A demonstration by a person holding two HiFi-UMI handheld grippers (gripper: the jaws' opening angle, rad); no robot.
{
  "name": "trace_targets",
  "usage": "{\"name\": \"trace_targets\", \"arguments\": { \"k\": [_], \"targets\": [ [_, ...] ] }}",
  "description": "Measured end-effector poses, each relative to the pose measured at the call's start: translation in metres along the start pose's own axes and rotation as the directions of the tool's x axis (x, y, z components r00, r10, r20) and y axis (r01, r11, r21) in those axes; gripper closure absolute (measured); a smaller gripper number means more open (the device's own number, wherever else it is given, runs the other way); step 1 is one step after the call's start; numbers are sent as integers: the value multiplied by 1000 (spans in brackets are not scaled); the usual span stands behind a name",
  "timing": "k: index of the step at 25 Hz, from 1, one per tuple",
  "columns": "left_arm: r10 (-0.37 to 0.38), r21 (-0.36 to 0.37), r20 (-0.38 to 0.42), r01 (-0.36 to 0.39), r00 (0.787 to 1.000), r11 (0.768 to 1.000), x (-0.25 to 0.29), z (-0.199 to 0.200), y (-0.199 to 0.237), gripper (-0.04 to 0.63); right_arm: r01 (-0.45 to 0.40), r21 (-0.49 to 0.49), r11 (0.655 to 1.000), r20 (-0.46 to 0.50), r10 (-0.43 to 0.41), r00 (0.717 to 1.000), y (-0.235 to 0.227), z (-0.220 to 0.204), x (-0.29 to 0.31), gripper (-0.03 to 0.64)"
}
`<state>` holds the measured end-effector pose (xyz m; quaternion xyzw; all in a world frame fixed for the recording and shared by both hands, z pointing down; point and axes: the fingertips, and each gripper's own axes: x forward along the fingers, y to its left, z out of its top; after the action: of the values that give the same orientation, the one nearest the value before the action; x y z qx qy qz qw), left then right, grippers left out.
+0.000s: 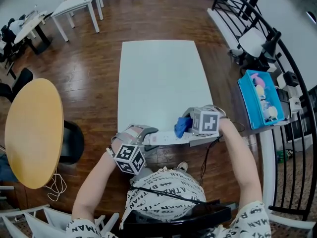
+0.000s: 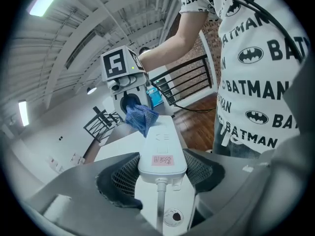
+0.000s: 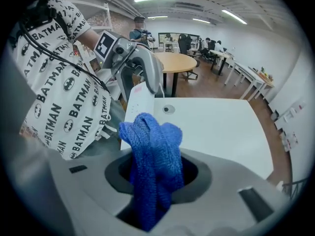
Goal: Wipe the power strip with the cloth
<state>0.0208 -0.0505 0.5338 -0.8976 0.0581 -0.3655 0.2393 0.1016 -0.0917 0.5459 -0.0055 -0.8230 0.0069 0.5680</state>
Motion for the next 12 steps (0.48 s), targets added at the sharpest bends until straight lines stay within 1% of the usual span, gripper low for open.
{"name": "trace_targets", "arguments": {
  "k": [4, 7, 12],
  "targets": [
    [12, -2, -3, -12, 1000, 1000, -4, 0, 2, 324, 25, 35, 999, -37, -24, 999, -7, -33, -6, 476],
    [22, -7, -5, -22, 1000, 1000, -8, -2, 5, 324, 23, 79, 997, -44, -20, 999, -5, -54, -10, 476],
    [47, -28, -7, -47, 999, 998, -14, -8, 12, 324, 42, 136, 990, -44, -37, 998, -3, -83, -18, 476]
  ]
}}
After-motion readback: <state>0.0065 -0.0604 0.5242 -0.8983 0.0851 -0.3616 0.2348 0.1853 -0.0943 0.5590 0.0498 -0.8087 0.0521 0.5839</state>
